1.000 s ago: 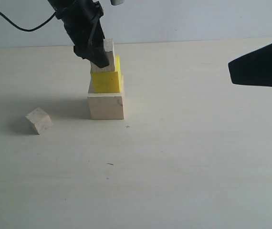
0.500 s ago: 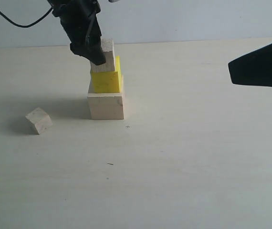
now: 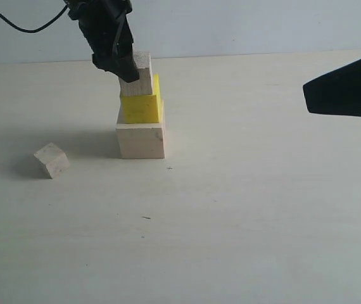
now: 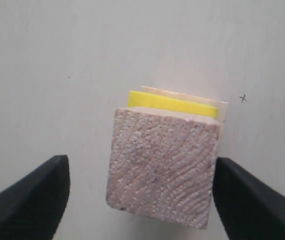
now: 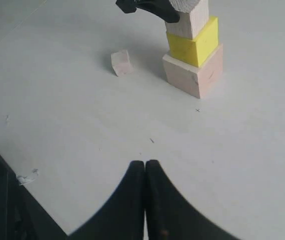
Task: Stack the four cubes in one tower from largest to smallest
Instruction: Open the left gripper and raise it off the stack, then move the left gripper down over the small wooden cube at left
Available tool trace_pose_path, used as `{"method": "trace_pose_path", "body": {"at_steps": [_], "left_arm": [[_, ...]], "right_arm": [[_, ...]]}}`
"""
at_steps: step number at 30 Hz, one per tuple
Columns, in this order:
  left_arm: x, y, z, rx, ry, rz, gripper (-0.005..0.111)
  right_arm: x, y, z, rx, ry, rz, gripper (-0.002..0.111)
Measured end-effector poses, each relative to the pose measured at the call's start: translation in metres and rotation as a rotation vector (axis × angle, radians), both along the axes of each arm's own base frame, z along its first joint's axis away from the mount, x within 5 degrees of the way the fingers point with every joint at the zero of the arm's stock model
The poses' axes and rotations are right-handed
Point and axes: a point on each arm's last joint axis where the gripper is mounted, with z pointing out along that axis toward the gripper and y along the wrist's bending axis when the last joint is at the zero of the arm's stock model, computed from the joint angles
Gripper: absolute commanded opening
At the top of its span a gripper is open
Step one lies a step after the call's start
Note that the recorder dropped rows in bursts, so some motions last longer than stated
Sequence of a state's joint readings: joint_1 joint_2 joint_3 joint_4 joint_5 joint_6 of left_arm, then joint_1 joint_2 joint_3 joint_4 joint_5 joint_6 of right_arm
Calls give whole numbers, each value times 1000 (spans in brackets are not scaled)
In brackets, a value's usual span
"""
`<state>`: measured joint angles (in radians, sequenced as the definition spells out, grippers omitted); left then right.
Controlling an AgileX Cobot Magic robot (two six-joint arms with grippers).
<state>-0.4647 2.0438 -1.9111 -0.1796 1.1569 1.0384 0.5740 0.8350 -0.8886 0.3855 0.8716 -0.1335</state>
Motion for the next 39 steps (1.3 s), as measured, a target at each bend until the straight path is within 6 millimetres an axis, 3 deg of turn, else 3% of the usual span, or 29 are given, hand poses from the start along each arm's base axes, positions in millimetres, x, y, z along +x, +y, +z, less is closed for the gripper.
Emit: {"method": "trace_pose_path", "body": {"at_steps": [20, 27, 28, 30, 31, 33, 39], "left_arm": [[1, 1, 2, 2, -15, 19, 75], [-13, 8, 38, -34, -81, 25, 75], [-17, 10, 48, -44, -94, 39, 70], [-25, 16, 64, -60, -107, 84, 48], [-29, 18, 70, -61, -108, 100, 26], [-36, 26, 82, -36, -125, 135, 0], [-40, 65, 109, -2, -209, 299, 0]], "right_arm": [[-1, 0, -1, -6, 12, 6, 0], [-1, 0, -1, -6, 12, 6, 0], [-1, 0, -1, -6, 12, 6, 0], [-1, 0, -1, -6, 12, 6, 0], [-1, 0, -1, -6, 12, 6, 0], [-1, 0, -1, -6, 12, 6, 0], [-1, 0, -1, -11, 4, 13, 0]]}}
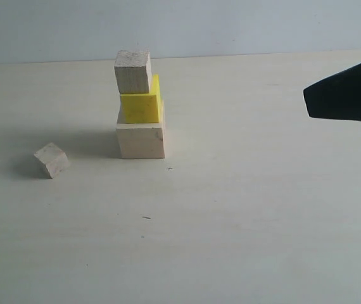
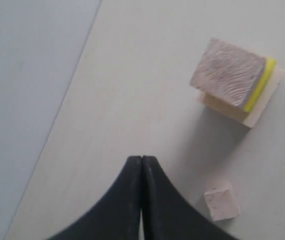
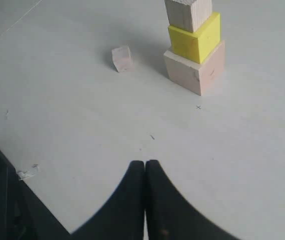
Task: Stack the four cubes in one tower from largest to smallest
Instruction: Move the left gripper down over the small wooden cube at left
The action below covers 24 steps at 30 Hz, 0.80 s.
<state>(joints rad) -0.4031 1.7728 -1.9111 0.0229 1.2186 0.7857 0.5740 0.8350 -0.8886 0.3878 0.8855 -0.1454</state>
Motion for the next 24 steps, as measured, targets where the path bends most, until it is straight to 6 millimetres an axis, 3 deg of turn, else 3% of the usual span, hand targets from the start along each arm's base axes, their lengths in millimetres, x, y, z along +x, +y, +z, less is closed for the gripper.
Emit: {"method": "trace_pose_path", "body": {"at_steps": [6, 10, 13, 17, 20, 24], "left_arm": [[8, 47, 10, -138, 23, 197, 0], [9, 50, -5, -227, 113, 211, 0], [11, 48, -30, -206, 197, 220, 0], [21, 49, -81, -125, 332, 242, 6], [24, 52, -113, -48, 409, 251, 21], [24, 57, -139, 17, 468, 287, 43]], "right_arm": [[0, 0, 0, -1, -2, 2, 0], [0, 0, 0, -10, -14, 13, 0], [0, 0, 0, -12, -16, 16, 0], [0, 0, 0, -12, -16, 16, 0], [0, 0, 0, -12, -16, 16, 0], [0, 0, 0, -12, -16, 16, 0]]}}
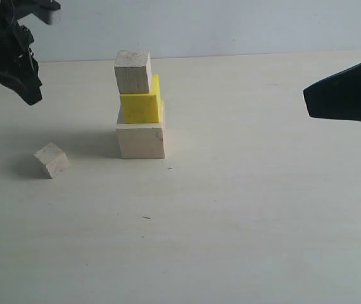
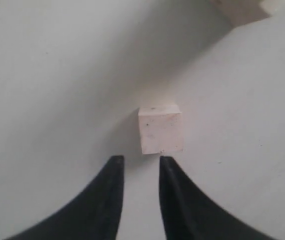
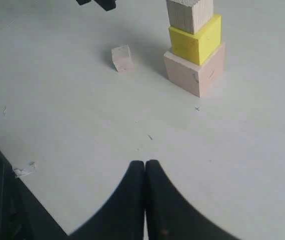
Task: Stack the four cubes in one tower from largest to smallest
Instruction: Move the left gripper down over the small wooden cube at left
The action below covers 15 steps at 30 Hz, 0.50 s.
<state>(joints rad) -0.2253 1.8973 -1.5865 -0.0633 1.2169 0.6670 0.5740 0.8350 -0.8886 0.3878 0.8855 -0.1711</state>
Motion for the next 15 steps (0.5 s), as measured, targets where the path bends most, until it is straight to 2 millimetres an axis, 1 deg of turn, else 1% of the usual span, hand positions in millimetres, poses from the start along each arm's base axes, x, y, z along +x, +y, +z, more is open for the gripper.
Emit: {"method": "trace_pose_path", "body": {"at_steps": [3, 5, 11, 15], "left_arm": [[-1, 2, -13, 11, 4, 8, 59], [-1, 3, -19, 7, -7, 16, 66], [-4, 3, -37, 5, -25, 23, 66], [-5, 3, -41, -3, -32, 27, 66]], "right_arm": [[0, 0, 0, 0, 0, 0, 0], [0, 0, 0, 0, 0, 0, 0], [0, 0, 0, -1, -1, 1, 0], [0, 0, 0, -1, -1, 1, 0]]}}
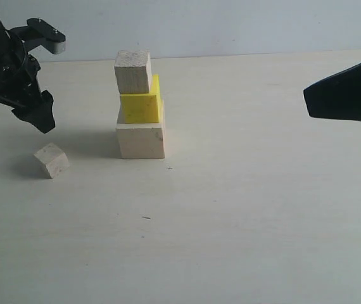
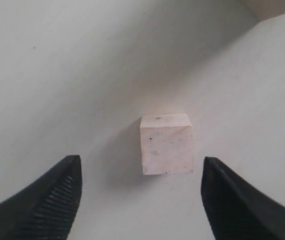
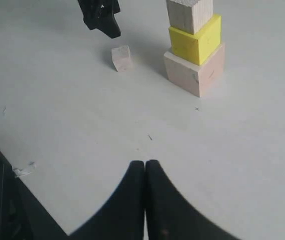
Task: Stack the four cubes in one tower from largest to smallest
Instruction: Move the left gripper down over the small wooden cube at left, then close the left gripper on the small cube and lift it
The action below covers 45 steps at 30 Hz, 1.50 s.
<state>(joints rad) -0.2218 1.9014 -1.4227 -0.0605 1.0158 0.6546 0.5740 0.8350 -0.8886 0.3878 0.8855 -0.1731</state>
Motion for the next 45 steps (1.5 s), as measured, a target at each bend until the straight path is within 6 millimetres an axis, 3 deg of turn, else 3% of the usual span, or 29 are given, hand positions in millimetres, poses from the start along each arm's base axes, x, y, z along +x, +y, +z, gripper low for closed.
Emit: {"method": "trace_pose_path", "body": {"at_steps": [20, 32, 45], "left_arm": [[-9, -9, -21, -45, 17, 48, 67], [-4, -8, -57, 4, 101, 70, 67], [-2, -7, -59, 17, 85, 65, 67]], "right_arm": [[0, 0, 0, -4, 2, 1, 0], [0, 0, 0, -5, 3, 2, 0], [0, 0, 0, -5, 3, 2, 0]]}}
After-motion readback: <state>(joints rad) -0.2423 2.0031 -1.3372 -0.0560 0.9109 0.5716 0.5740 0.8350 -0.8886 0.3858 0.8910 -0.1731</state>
